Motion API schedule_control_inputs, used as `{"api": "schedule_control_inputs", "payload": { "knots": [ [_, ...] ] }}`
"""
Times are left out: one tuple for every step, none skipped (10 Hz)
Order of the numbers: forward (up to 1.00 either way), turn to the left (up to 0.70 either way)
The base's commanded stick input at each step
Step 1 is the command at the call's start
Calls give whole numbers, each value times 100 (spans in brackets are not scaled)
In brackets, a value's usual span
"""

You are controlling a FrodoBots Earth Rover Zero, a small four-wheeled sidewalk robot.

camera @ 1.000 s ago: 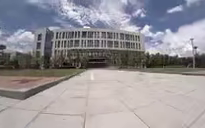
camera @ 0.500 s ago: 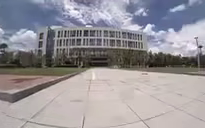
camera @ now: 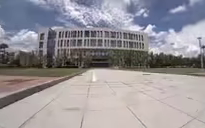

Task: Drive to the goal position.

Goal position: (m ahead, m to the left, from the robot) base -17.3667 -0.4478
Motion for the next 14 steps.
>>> {"api": "schedule_control_inputs", "payload": {
  "knots": [
    [70, 6],
    [70, 0],
    [70, 0],
    [70, 0],
    [70, 0],
    [70, 0],
    [70, 0],
    [70, 0],
    [70, 0],
    [70, 0],
    [70, 16],
    [70, 16],
    [70, 20],
    [70, 22]
  ]
}}
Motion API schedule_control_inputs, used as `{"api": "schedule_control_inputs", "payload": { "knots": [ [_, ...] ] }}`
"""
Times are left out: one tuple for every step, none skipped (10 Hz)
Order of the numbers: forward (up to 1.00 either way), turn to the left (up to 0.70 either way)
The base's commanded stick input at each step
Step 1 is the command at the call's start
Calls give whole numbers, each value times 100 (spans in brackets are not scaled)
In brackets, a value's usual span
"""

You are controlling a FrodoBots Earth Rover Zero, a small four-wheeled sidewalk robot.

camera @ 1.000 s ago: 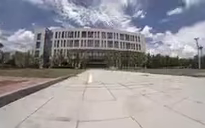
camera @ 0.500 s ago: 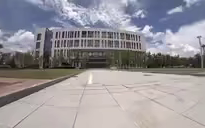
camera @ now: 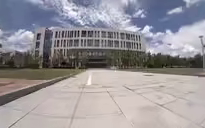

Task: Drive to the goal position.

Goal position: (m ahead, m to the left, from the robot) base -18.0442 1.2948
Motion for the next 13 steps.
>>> {"api": "schedule_control_inputs", "payload": {
  "knots": [
    [70, 0],
    [70, 27],
    [70, 23],
    [70, 18],
    [70, 13],
    [70, 3],
    [70, 10],
    [70, 7],
    [70, 0],
    [70, 2],
    [70, 10],
    [70, 15],
    [70, 11]
  ]
}}
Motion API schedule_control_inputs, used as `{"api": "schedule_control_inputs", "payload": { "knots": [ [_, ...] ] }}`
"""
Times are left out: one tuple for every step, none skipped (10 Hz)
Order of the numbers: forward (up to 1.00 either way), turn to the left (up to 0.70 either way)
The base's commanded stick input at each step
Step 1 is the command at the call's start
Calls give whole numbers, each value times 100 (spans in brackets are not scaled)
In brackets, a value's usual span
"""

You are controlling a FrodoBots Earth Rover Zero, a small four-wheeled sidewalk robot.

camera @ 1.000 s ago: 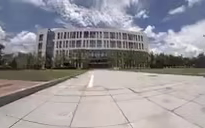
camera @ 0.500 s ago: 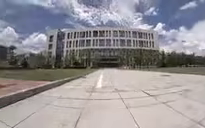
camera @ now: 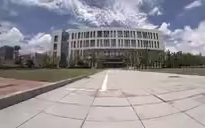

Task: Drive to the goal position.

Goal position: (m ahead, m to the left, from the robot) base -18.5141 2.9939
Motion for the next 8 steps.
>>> {"api": "schedule_control_inputs", "payload": {
  "knots": [
    [70, 15],
    [70, 7],
    [70, -25],
    [70, -23],
    [70, -11],
    [70, -2],
    [70, 18],
    [70, 18]
  ]
}}
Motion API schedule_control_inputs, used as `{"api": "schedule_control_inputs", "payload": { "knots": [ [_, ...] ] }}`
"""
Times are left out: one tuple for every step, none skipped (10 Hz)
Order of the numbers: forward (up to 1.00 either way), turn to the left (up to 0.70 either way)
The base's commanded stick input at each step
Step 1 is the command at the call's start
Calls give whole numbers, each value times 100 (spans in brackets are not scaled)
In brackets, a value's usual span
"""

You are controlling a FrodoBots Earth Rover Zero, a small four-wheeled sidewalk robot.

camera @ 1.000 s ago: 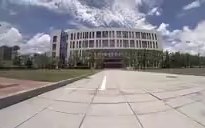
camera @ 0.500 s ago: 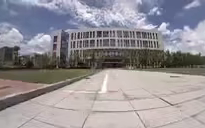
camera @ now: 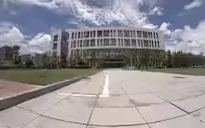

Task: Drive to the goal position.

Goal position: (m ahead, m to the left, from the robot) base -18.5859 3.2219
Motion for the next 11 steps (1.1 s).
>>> {"api": "schedule_control_inputs", "payload": {
  "knots": [
    [70, 15],
    [70, 11],
    [70, 11],
    [70, 10],
    [70, 2],
    [70, 0],
    [70, -22],
    [70, -30],
    [70, -12],
    [70, 7],
    [70, 1]
  ]
}}
